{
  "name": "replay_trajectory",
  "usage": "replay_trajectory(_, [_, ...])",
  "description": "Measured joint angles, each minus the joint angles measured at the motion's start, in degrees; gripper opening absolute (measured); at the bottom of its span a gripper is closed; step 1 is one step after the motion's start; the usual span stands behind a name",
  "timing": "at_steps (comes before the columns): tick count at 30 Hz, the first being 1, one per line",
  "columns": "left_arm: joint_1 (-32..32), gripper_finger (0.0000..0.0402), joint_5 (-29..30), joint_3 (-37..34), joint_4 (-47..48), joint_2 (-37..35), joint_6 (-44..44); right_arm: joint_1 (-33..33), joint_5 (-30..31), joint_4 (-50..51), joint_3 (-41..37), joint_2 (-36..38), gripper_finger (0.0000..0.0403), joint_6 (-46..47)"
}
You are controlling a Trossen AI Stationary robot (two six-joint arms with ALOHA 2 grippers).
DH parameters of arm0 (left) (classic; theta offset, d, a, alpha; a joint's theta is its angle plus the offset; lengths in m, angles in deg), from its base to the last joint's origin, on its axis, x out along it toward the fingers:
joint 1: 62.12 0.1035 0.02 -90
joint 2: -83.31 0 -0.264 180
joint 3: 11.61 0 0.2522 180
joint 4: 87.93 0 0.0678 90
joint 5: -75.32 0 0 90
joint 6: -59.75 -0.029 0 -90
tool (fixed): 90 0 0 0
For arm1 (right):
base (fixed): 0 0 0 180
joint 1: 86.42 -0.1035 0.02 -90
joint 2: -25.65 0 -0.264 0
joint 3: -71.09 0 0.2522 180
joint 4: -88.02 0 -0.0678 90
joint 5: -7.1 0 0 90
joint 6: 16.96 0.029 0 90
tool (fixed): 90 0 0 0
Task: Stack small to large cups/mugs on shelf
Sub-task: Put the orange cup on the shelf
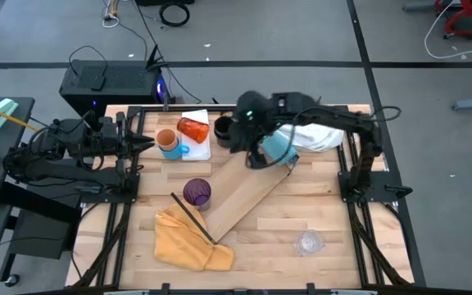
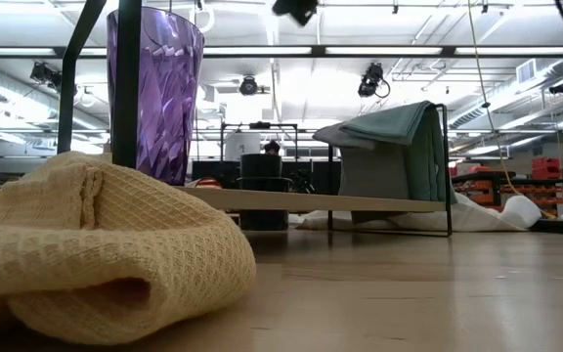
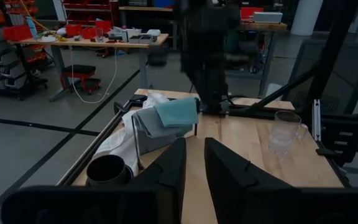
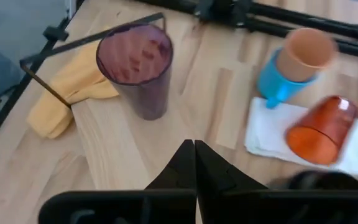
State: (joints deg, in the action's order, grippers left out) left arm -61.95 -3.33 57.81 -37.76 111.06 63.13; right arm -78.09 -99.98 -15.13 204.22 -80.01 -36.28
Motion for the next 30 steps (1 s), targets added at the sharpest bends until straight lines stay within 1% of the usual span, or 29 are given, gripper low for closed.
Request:
replay_trajectory(5, [-0.02, 0.0062, -0.02, 0.0, 0.01, 0.0, 3.5, 0.69, 1.4, 3.18, 0.02, 6.22, 0.0, 3.81])
replay_trajectory(9, [-0.02, 0.0065, -0.01, 0.0, 0.01, 0.13, 4.58, -0.72, 1.55, 4.84, 0.07, 9.85, 0.0, 7.11])
replay_trajectory(12, [0.0, 0.0068, -0.01, 0.04, 0.09, 1.01, 5.08, -2.46, 3.46, 5.68, 0.07, 11.9, 0.0001, 9.28])
replay_trajectory(18, [-0.02, 0.0064, -0.04, 0.04, -0.41, 3.93, 5.1, -6.01, 9.58, 8.57, 0.09, 13.97, 0.0002, 12.34])
replay_trajectory(22, [-0.02, 0.0062, -0.34, 0.04, -1.9, 5.2, 5.31, -7.62, 11.07, 10.77, 0.09, 15.28, 0.0003, 14.96])
replay_trajectory(25, [-0.02, 0.0064, -2.06, 0.04, -2.69, 5.8, 5.43, -9.34, 12.91, 12.52, 0.07, 16.28, 0.0006, 16.42])
replay_trajectory(30, [-0.02, 0.0066, -2.21, 0.02, -2.86, 6.05, 6.07, -12.09, 14.55, 15.53, 0.07, 17.38, 0.0014, 18.84])
